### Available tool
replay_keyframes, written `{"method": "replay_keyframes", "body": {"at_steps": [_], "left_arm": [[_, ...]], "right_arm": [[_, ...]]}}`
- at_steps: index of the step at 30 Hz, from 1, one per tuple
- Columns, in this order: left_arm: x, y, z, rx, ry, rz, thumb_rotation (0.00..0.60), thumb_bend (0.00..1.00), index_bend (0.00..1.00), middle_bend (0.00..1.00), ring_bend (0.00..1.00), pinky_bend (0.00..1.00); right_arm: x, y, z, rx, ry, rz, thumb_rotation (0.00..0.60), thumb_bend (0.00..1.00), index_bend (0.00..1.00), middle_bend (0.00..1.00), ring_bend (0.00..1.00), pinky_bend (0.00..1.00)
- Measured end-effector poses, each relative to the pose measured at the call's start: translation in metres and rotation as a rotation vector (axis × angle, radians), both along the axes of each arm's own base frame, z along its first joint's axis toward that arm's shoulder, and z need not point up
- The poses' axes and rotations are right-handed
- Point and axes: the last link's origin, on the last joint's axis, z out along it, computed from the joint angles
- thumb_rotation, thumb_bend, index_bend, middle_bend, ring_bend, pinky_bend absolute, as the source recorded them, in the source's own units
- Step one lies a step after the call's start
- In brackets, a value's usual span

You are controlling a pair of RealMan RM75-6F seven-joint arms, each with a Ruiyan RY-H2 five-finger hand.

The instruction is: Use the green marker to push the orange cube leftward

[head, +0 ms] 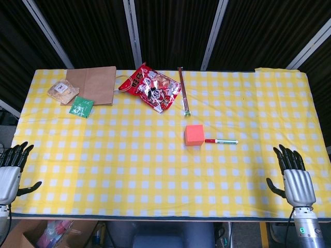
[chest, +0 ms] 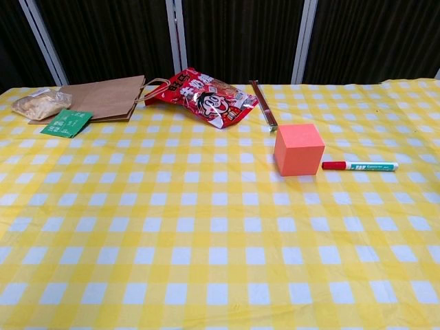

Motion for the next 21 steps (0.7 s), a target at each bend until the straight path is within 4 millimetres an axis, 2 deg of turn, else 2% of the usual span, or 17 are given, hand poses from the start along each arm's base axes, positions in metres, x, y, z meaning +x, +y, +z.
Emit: {"method": "replay_keyframes", "body": {"at_steps": [13,17,20,21], "left_arm": [[0.0,0.0,0.0,-0.002,-0.003,0.002,0.6,0.01,0.0,0.0,0.0,0.0],[0.001,0.0,0.0,-0.006,-0.009,0.001,0.6,0.01,0.0,0.0,0.0,0.0],[0.002,0.0,-0.001,-0.015,-0.01,-0.006,0.6,0.01,0.0,0.0,0.0,0.0],[0.003,0.0,-0.002,-0.018,-0.01,-0.009,0.6,0.01,0.0,0.0,0.0,0.0]], "right_arm": [[0.002,0.001,-0.003,0.033,-0.026,-0.017,0.6,0.37,0.0,0.0,0.0,0.0],[0.008,-0.006,-0.005,0.055,-0.044,-0.013,0.6,0.37,0.0,0.0,0.0,0.0],[0.016,-0.019,-0.007,0.069,-0.036,0.013,0.6,0.37,0.08,0.0,0.0,0.0],[0.02,-0.024,-0.007,0.071,-0.033,0.023,0.6,0.37,0.15,0.02,0.0,0.0]]}}
